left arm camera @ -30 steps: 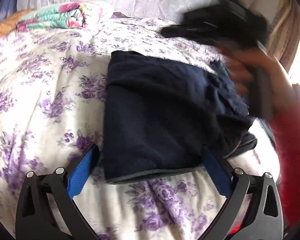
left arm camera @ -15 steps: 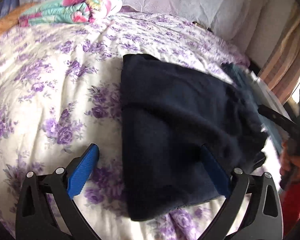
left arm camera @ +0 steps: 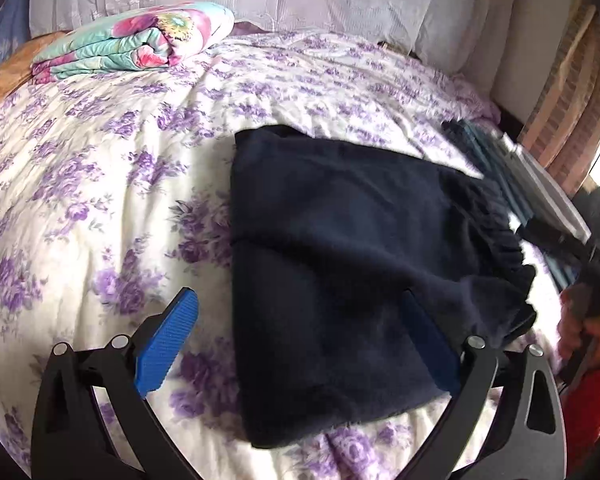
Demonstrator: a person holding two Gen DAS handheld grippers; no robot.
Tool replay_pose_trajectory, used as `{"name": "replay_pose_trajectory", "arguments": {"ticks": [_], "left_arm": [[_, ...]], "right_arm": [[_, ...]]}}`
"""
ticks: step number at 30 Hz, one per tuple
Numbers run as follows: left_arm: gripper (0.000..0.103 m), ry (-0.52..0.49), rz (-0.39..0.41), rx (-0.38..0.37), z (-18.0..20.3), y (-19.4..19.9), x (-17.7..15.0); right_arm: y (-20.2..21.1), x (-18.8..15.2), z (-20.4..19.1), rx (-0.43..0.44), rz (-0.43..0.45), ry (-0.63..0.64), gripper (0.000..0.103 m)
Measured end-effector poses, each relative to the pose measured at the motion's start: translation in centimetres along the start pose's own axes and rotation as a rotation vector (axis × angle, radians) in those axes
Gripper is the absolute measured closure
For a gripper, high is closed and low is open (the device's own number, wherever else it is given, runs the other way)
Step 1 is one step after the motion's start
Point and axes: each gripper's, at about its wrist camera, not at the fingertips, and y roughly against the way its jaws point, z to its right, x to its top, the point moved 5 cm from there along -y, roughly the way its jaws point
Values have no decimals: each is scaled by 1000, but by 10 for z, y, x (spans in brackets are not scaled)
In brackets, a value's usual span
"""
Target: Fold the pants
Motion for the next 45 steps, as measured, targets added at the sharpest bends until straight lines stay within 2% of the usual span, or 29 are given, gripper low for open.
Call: {"name": "replay_pose_trajectory", "arguments": {"ticks": [7,12,16,23,26,28,30,32,34,37,41,45], "left_arm": [[4,9,5,0,2,-6,-4],[4,-34,33,32,7,-5,-3],[4,-53,41,28,11,-7,-2],[4,-73,45,23,20,-11,1],[4,-80,46,34,23,-12,2],[4,-87,47,43,25,-13,2],[11,-99,51,42,28,-11,2],[26,-108,62,36,33,-8,1],[35,-138,80,66,39,-5,1],[54,-132,104,92,37,1,3],[76,-111,153,81,31,15,13],[83,-112,195,67,32,25,23]], "right_arm": [[-28,5,6,11,-40,-17,10],[-50,7,9,77,-80,-69,6],[-60,6,9,108,-103,-89,5],[-70,1,-7,122,-124,-23,3],[-71,1,-11,116,-119,-2,6],[-70,0,-11,122,-111,-1,14],[-68,-1,-11,125,-96,9,23],[-65,-1,-16,116,-78,31,33],[-58,-4,-26,80,-46,85,44],[-46,-5,-40,19,13,158,53],[-28,1,-49,22,80,162,58],[-20,8,-53,27,105,163,61]]}}
